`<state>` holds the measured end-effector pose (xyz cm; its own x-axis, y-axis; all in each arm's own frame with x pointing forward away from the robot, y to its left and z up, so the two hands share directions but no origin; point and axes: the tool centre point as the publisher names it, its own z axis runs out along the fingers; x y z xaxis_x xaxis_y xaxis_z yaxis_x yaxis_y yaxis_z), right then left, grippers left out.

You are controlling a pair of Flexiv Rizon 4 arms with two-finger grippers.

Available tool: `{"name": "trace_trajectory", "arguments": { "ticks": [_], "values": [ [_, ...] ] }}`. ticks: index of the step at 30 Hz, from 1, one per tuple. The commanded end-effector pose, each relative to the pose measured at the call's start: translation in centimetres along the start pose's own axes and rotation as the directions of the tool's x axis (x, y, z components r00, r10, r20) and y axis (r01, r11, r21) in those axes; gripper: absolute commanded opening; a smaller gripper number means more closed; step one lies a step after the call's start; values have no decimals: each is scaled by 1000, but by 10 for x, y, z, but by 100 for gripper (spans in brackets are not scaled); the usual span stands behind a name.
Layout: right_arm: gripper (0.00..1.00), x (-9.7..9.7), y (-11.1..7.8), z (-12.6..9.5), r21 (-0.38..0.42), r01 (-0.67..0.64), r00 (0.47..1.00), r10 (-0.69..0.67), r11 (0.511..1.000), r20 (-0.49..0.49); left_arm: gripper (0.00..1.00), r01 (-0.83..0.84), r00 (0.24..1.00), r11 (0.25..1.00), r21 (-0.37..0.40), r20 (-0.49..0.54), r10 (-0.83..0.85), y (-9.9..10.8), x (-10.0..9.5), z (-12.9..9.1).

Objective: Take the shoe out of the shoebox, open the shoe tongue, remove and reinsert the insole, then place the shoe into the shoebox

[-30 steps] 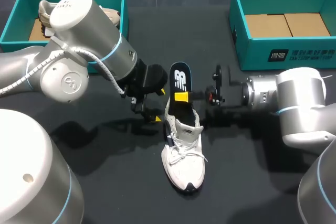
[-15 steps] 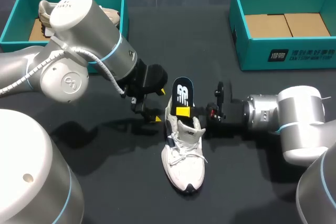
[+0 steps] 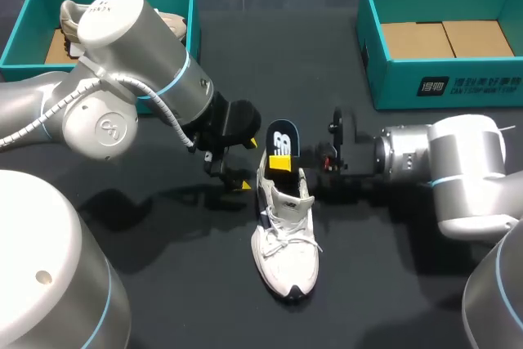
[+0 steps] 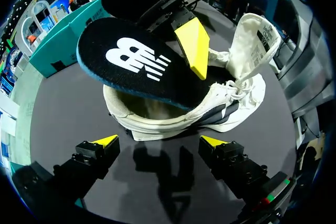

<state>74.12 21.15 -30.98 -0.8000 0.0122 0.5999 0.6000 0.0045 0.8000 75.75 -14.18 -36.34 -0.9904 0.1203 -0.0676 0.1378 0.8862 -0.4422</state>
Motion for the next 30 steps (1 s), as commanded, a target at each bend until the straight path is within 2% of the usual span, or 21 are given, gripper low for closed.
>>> {"name": "trace_trajectory", "arguments": {
  "ticks": [1, 3, 4, 14, 18, 23, 26, 30],
  "values": [
    [33, -3, 8, -3, 13, -4, 1000, 4, 1000, 9, 100, 0, 1000, 1000, -1, 1, 0, 0, 0, 1],
    [18, -5, 9, -3, 15, -7, 1000, 7, 1000, 10, 100, 0, 1000, 1000, -1, 1, 0, 0, 0, 1],
    [0, -6, 9, -4, 14, -11, 1000, 11, 1000, 11, 100, 0, 1000, 1000, -1, 1, 0, 0, 0, 1],
    [0, -11, -11, -3, 3, -88, 996, 88, 996, 10, 100, 0, 1000, 1000, -1, 1, 0, 0, 0, 1],
    [0, -8, -24, -3, 12, -134, 991, 134, 991, 21, 100, 0, 1000, 1000, -1, 1, 0, 0, 0, 1],
    [0, -5, -32, -3, 8, -149, 988, 149, 989, 38, 100, 0, 1000, 1000, -1, 1, 0, 0, 0, 1],
    [20, -2, -28, -2, 15, -119, 992, 119, 993, 41, 100, 0, 1000, 1000, -1, 1, 0, 0, 0, 1],
    [40, 2, -16, 1, 31, -70, 997, 69, 997, 41, 100, 0, 1000, 1000, -1, 1, 0, 0, 0, 1]
  ]
}}
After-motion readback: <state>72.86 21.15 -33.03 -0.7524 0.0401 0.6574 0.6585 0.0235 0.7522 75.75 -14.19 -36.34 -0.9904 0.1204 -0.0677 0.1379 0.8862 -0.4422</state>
